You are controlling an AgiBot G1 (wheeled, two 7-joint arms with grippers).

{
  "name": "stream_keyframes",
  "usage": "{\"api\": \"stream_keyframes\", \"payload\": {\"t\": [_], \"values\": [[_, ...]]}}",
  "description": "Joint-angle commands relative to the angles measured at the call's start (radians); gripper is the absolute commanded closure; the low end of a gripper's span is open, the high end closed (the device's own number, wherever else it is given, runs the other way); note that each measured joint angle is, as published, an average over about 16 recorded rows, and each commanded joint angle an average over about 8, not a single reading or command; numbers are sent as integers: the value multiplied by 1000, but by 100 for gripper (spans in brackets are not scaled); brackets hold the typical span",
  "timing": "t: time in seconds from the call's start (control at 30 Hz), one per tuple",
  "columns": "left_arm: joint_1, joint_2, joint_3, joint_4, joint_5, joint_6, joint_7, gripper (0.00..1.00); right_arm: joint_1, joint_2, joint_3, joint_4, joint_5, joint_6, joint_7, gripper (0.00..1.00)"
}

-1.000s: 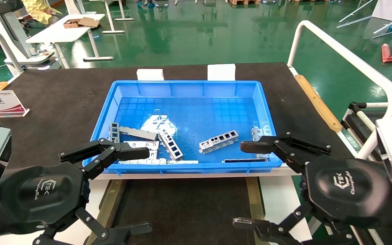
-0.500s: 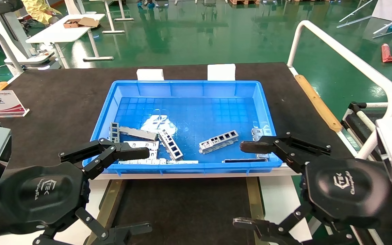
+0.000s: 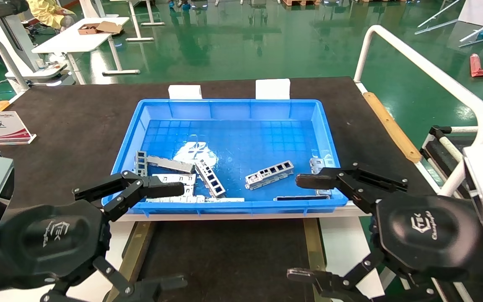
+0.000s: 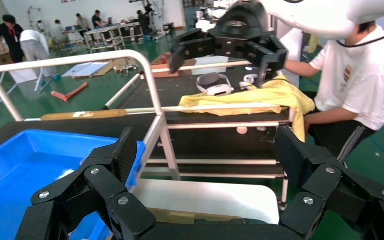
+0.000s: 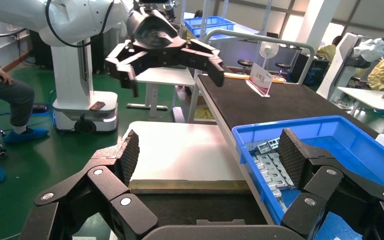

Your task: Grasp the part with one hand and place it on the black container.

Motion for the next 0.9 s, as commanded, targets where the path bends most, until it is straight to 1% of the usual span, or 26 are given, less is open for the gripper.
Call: {"api": "stream_keyframes", "payload": {"t": [0.03,0.3,0.47,0.6,0.9], "values": [[0,1,0,-1,0,-1,1,0,0,0,0,0,0,0,0,0],[-18,31,14,16,37,-18,23,0,0,0,0,0,0,0,0,0],[-43,67,36,44,79,-39,28,0,0,0,0,0,0,0,0,0],[-72,110,61,86,130,-71,32,0,0,0,0,0,0,0,0,0],[-167,236,118,225,238,-154,38,0,0,0,-1,0,0,0,0,0]]}}
